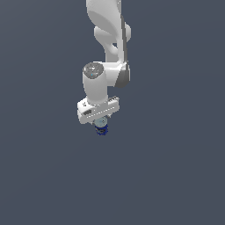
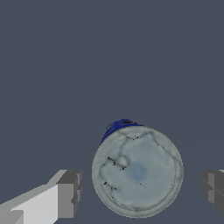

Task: Pick up the object and move it to a goal position.

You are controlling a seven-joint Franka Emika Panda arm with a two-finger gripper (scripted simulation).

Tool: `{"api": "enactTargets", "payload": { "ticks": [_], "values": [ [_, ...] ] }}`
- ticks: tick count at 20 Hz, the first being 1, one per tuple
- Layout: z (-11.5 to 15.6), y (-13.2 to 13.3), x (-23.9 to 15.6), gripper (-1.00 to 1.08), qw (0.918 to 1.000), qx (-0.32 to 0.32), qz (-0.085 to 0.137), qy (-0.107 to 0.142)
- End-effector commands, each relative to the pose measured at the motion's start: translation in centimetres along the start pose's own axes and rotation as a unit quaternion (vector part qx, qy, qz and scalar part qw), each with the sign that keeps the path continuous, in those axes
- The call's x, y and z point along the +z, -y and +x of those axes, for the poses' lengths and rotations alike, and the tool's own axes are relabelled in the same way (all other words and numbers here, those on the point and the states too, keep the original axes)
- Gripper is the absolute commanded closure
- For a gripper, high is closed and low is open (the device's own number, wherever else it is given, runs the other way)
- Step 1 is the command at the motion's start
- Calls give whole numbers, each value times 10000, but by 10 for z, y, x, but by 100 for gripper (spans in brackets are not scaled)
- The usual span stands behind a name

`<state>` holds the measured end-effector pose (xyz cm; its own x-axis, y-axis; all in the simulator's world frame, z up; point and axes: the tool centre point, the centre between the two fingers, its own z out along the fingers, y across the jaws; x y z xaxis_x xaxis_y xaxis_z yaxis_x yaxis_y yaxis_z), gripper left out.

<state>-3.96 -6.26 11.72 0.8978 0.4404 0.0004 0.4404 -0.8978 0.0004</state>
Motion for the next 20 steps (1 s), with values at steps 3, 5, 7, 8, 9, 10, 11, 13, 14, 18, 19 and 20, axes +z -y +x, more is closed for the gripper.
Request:
{"api": "enactTargets", "payload": {
  "ticks": [3, 5, 7, 8, 9, 10, 11, 13, 14, 18, 19, 20],
  "values": [
    [-1, 0, 20, -92, 10000, -7, 3, 3],
    [-1, 1, 29, -92, 10000, -14, 3, 2],
    [-1, 1, 36, -92, 10000, -14, 3, 2],
    [-1, 1, 39, -92, 10000, -18, 2, 2],
    [-1, 1, 41, -92, 10000, -18, 2, 2],
    [-1, 0, 42, -92, 10000, -18, 2, 2],
    [-1, 0, 43, -92, 10000, -18, 2, 2],
    [-1, 0, 43, 108, 10000, -18, 2, 2],
    [-1, 0, 43, 108, 10000, -18, 2, 2],
    [-1, 0, 43, 108, 10000, -18, 2, 2],
    [-1, 0, 43, 108, 10000, -18, 2, 2],
    [-1, 0, 43, 108, 10000, -18, 2, 2]
  ]
}}
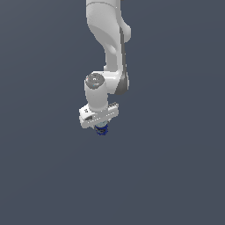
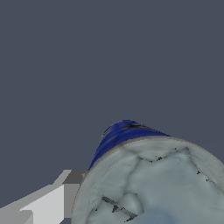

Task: Pick up the object and move it to a goal position.

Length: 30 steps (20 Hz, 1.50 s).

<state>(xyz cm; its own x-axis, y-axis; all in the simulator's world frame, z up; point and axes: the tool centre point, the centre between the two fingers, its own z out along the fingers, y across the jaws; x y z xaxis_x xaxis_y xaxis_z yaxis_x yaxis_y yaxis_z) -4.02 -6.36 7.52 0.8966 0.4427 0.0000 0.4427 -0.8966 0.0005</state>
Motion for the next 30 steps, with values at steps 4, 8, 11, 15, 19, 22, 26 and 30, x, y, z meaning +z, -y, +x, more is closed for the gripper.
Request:
{"api": "enactTargets", "payload": {
  "ticks": [4, 8, 11, 15, 19, 22, 26, 30],
  "values": [
    [0, 0, 0, 108, 10000, 0, -3, -2],
    [4, -3, -2, 108, 9999, 48, -66, -69],
    [11, -9, -4, 108, 9996, 125, -169, -177],
    [24, -20, -11, 108, 9981, 285, -383, -402],
    [40, -35, -22, 108, 9939, 504, -679, -714],
    [54, -49, -34, 108, 9882, 697, -940, -988],
    [71, -69, -53, 108, 9773, 963, -1303, -1367],
    [85, -87, -74, 108, 9629, 1224, -1662, -1737]
  ]
}}
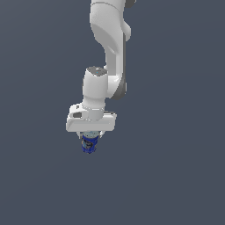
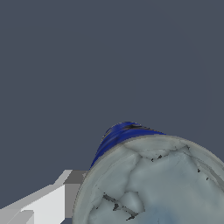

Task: Pick up the object and move it to a goal position.

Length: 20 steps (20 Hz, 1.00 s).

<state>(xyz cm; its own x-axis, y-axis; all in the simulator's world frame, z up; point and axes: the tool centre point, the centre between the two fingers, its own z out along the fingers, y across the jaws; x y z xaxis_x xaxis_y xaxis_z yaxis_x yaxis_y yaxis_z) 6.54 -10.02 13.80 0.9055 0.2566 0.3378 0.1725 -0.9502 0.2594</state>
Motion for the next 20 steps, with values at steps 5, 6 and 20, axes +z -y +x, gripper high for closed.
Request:
{"api": "enactTargets", "payload": {
  "ticks": [5, 6, 20],
  "values": [
    [35, -29, -20, 108, 9959, 399, -551, -592],
    [39, -33, -23, 108, 9948, 451, -623, -665],
    [80, -80, -68, 108, 9704, 1084, -1508, -1546]
  ]
}}
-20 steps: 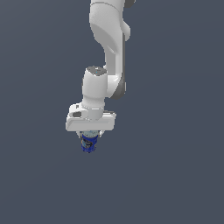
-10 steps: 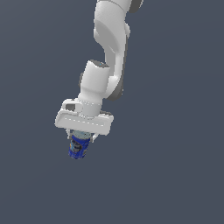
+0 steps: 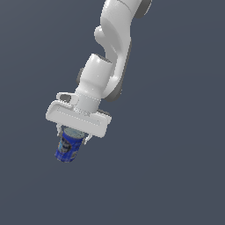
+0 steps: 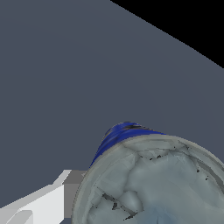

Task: Pick up the object and move it to a goal position.

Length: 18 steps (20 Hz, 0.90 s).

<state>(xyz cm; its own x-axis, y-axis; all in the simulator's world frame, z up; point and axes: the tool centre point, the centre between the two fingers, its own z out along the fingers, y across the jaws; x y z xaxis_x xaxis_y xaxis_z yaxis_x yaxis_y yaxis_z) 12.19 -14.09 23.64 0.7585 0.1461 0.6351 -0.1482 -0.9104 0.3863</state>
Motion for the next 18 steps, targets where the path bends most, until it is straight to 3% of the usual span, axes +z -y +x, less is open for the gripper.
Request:
{"api": "enactTargets", "payload": {
  "ticks": [1, 10, 18],
  "values": [
    [12, -10, -6, 108, 9996, 123, -162, -184],
    [39, -37, -23, 108, 9942, 494, -683, -671],
    [50, -52, -32, 108, 9889, 692, -958, -899]
  ]
}}
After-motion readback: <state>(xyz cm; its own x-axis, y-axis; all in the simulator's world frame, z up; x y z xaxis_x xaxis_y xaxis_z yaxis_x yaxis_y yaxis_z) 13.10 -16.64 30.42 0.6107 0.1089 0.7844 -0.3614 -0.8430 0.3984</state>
